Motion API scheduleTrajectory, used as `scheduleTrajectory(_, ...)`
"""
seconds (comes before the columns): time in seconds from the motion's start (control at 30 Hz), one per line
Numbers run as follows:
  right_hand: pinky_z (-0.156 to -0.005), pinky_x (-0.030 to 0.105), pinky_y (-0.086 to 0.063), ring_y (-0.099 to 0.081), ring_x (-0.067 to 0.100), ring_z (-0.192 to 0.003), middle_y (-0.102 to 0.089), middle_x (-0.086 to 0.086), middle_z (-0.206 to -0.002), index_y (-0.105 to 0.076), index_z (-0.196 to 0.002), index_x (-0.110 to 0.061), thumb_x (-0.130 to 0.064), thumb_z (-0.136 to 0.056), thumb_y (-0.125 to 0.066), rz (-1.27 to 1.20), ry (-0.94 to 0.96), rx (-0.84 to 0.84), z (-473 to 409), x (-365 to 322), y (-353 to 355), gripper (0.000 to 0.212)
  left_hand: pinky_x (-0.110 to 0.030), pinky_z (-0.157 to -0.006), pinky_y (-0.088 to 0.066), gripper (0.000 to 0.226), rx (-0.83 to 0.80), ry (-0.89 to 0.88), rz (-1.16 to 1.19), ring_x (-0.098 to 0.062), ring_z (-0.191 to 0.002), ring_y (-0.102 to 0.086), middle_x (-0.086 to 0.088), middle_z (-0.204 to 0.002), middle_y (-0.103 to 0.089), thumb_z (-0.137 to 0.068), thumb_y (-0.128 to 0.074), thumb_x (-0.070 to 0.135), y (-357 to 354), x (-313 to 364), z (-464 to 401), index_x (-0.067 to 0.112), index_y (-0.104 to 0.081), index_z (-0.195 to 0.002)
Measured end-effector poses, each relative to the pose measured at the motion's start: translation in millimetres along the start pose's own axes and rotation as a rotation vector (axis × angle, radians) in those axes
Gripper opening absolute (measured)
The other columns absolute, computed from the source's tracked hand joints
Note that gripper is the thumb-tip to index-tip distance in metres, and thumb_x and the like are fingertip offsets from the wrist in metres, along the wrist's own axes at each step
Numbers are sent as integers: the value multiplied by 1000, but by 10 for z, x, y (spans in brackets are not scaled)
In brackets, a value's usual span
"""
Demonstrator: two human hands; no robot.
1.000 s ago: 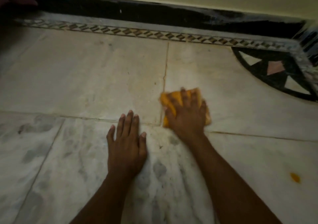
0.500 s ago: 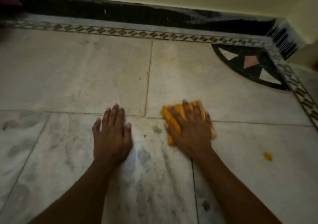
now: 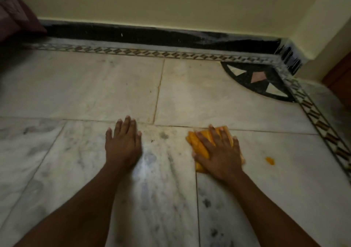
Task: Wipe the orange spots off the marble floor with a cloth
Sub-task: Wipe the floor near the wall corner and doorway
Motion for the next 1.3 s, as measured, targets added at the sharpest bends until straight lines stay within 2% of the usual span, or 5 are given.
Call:
scheduleTrajectory(0.4,-124,63,5,14,28,-161,17,-10,-174,16,-152,-66,-90,-77,-2,-24,-113,-74,534,959,148,81,-47,-127,0,100,-236,-346,48,-17,-160,5,3,-173,8,-71,7,56,-402,1754,451,22,-5,-165)
scheduleTrajectory(0.6,-122,66,11,10,38,-160,6,2,-176,2,-162,-50,-77,-97,-18,-144,-566,32,-358,1262,298,73,-49,-123,-11,66,71,-325,51,-20,-155,-29,1,-168,-29,-97,-25,43,-698,1800,508,23,-38,-158)
scheduleTrajectory(0.83,-122,62,-16,-19,30,-159,-20,-6,-173,-18,-157,-61,-76,-94,-31,-59,-28,156,347,1038,16,66,-51,-126,-16,65,16,-303,87,-13,-157,-19,6,-170,-21,-99,-23,46,-628,1804,513,27,-31,-161)
scheduleTrajectory(1.07,-124,67,-2,-2,38,-160,-2,1,-176,-4,-161,-54,-76,-96,-19,-167,-705,27,-596,1560,266,70,-50,-126,-11,62,-8,-288,58,-11,-159,-11,9,-172,-13,-102,-21,43,-680,1819,461,29,-24,-163)
scheduleTrajectory(1.3,-121,60,-18,-16,30,-160,-16,-4,-174,-17,-157,-61,-83,-88,-28,20,-143,109,394,1442,93,72,-52,-125,-15,61,-15,-272,28,-12,-159,-11,9,-172,-11,-103,-23,44,-641,1788,469,30,-23,-163)
Point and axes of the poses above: each hand's wrist, its own z-axis away from the middle knuckle, its own y-axis out of the back of the hand, x = y × z, the point moved 4 cm from there along -z, towards the middle knuckle
